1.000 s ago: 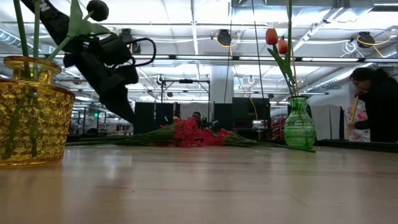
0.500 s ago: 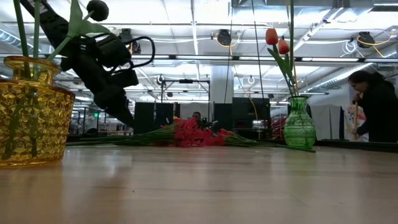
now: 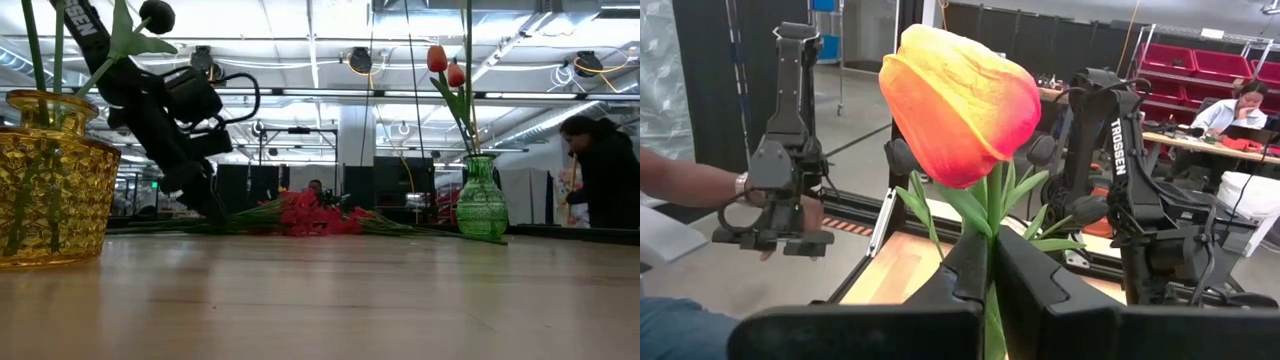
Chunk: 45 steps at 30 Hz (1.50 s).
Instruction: Sort flowers into vase by color
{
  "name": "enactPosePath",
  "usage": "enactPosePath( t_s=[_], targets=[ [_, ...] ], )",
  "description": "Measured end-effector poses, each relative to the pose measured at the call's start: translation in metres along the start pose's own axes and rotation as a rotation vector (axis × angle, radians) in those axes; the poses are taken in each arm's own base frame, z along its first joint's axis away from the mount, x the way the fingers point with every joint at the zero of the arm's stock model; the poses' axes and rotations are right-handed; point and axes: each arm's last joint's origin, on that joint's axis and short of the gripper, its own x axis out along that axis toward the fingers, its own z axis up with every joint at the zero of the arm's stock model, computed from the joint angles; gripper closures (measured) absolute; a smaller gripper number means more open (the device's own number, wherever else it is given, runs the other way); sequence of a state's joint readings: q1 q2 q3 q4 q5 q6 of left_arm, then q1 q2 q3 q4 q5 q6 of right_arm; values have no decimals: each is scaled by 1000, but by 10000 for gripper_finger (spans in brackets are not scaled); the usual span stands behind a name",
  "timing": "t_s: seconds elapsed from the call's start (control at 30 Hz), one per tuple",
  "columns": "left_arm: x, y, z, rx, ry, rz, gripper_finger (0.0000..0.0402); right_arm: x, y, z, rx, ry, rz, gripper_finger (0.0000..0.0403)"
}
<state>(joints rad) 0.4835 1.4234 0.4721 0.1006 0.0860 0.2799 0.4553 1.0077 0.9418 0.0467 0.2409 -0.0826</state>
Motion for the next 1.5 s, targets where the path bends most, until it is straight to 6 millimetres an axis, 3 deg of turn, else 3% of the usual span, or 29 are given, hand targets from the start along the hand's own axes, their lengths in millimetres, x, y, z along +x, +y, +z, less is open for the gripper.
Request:
enactPosePath(
  t_s=[0.2, 0.57, 0.9, 1.07, 1.33, 1.5],
  targets=[
    [8, 0, -6, 20, 54, 33, 250, 0, 0, 0, 0, 0, 0, 399],
    [0, 3, 1, 15, 15, 92, 386, 0, 0, 0, 0, 0, 0, 399],
    [-33, 3, 17, -22, -127, 93, 369, 0, -3, 0, 0, 5, -114, 399],
    [-56, 4, 26, -50, -237, 116, 374, -6, -7, 11, -44, -77, -163, 399],
    [-100, 3, 37, -65, -441, 159, 376, -42, -28, 27, -135, -50, -619, 399],
    [-125, 2, 39, -57, -556, 192, 377, -55, -38, 24, -152, 29, -773, 399]
  ],
)
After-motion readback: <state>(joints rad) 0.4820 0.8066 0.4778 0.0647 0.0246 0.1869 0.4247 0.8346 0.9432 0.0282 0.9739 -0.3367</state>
